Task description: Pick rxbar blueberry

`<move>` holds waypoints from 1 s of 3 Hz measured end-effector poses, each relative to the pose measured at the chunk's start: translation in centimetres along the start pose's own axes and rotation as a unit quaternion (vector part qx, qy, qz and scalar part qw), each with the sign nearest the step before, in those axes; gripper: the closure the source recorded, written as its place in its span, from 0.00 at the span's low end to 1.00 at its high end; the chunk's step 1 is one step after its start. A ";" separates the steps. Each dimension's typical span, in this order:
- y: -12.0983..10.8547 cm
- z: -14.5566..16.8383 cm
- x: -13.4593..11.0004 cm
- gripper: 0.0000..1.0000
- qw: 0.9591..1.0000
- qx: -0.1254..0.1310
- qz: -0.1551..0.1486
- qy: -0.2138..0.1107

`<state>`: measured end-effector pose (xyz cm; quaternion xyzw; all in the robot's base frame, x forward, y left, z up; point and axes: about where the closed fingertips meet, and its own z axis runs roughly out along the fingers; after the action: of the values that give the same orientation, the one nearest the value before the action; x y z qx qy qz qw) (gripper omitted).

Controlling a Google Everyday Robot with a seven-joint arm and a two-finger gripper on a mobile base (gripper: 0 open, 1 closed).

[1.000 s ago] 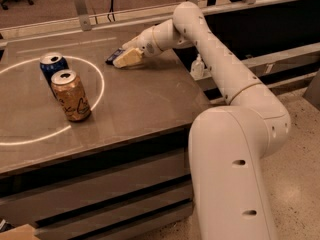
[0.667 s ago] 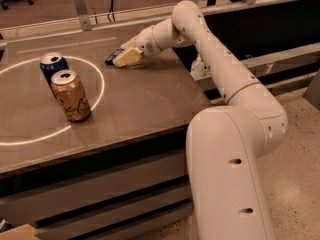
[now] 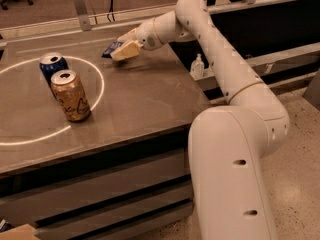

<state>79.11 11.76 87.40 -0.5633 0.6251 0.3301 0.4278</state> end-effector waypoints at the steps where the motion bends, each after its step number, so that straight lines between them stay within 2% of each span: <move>1: 2.3 -3.1 -1.2 1.00 0.999 -0.033 -0.013 -0.007; 2: 3.8 -5.0 -1.5 1.00 0.998 -0.060 -0.021 -0.001; 3: 5.3 -6.3 -3.0 1.00 0.996 -0.075 -0.055 -0.002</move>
Offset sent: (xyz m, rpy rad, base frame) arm -0.0608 -0.0611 0.0503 -0.0221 0.0178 0.1846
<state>72.89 8.16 92.32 -0.6266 0.5661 0.3533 0.4026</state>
